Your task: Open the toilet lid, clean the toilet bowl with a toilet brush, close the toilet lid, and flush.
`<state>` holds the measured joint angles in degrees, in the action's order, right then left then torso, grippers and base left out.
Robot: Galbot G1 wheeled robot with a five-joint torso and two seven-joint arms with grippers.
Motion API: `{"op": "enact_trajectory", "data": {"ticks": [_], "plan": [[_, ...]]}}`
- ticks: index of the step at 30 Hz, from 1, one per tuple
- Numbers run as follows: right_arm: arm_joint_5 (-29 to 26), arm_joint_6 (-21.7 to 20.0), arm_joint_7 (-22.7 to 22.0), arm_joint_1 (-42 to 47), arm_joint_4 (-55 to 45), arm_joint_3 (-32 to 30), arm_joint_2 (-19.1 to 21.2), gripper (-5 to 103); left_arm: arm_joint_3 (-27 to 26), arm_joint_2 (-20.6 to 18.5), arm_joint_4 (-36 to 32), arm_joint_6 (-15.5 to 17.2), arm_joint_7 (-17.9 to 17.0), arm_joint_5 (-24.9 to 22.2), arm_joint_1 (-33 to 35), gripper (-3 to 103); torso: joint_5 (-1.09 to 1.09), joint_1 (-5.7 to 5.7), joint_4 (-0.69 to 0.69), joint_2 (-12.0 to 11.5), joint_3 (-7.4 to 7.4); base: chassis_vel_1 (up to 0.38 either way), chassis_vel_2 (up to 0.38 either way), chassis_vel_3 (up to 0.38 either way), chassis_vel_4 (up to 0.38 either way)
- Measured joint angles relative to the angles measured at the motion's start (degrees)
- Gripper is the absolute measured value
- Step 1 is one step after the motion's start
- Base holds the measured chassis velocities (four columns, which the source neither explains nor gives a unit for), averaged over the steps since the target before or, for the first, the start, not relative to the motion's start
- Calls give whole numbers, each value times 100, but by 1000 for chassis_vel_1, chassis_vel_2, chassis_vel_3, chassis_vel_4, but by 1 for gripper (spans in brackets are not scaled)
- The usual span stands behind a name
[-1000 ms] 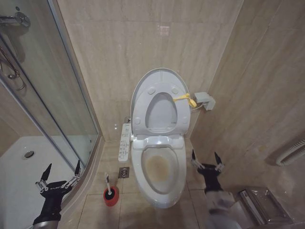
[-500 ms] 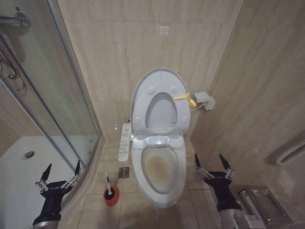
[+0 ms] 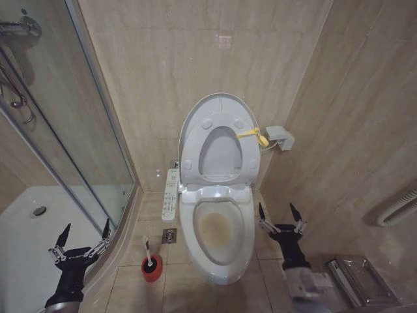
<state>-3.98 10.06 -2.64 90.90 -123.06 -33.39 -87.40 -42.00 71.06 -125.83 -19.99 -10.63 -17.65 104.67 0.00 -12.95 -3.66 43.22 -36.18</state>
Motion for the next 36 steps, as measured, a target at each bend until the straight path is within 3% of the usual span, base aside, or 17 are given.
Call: {"op": "enact_trajectory", "data": {"ticks": [13,20,29,36], "plan": [[-456,-35,-200,-805,510,-98,176,100,0,0,0,0,0,0,0,100,0,0,-1,0,0,0,0,0,0],[-697,201,-287,-1040,773,-121,281,100,0,0,0,0,0,0,0,100,0,0,-1,0,0,-6,8,3,-3],[-516,482,-512,-1153,963,-183,375,100,0,0,0,0,0,0,0,100,0,-2,-1,0,-1,-44,52,54,-45],[-414,282,-810,-1508,1086,-180,506,100,0,0,0,0,0,0,0,100,0,1,-1,0,1,0,0,0,0]]}}
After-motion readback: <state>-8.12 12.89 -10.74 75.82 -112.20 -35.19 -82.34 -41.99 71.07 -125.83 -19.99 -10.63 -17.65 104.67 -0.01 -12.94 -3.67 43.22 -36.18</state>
